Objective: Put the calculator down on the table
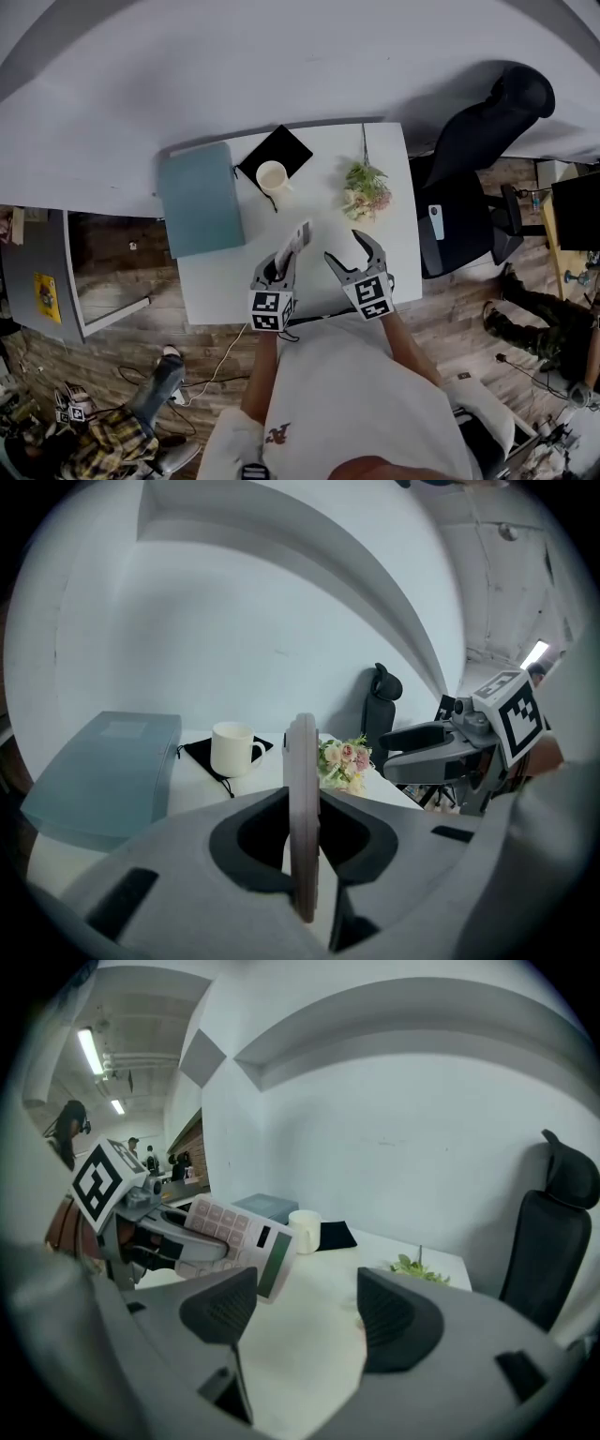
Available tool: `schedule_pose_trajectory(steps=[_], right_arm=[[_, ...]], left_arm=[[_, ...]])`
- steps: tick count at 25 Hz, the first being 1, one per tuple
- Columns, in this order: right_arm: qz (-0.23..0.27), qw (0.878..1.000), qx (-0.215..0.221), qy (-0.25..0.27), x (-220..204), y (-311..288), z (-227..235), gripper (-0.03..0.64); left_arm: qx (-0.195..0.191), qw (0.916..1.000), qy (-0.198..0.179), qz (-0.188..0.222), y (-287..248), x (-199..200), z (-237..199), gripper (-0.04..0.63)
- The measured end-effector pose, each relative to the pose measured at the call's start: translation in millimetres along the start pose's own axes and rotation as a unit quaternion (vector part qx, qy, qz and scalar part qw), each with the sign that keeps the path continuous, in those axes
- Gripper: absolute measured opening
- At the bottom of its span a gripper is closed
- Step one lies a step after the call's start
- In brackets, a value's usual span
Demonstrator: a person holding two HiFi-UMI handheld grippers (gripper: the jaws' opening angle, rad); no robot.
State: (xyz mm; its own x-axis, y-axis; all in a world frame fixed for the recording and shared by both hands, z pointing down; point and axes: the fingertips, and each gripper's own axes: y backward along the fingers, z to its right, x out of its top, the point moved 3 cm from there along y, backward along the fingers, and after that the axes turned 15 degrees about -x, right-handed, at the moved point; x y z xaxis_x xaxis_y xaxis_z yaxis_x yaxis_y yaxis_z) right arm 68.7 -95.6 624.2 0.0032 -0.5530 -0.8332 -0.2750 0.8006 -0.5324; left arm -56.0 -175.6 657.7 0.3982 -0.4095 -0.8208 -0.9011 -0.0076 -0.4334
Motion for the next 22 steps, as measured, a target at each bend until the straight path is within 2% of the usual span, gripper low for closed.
schedule_pose_trajectory(steps=[10, 16, 22], right_arm=[[-0.036, 0.999, -0.005, 0.011, -25.3, -7.8, -12.8, 0.333], [-0.05, 0.999, 0.0, 0.0, -34.9, -8.3, -21.6, 0.333], [-0.066, 0.998, 0.0, 0.021, -38.2, -8.7, -22.4, 0.333]], left_arm=[[-0.032, 0.9988, 0.024, -0.028, -11.4, -28.8, -5.5, 0.06], [-0.048, 0.9976, 0.033, -0.039, -17.8, -40.3, -4.1, 0.06], [-0.063, 0.9961, 0.04, -0.047, -25.2, -45.6, -2.8, 0.06]])
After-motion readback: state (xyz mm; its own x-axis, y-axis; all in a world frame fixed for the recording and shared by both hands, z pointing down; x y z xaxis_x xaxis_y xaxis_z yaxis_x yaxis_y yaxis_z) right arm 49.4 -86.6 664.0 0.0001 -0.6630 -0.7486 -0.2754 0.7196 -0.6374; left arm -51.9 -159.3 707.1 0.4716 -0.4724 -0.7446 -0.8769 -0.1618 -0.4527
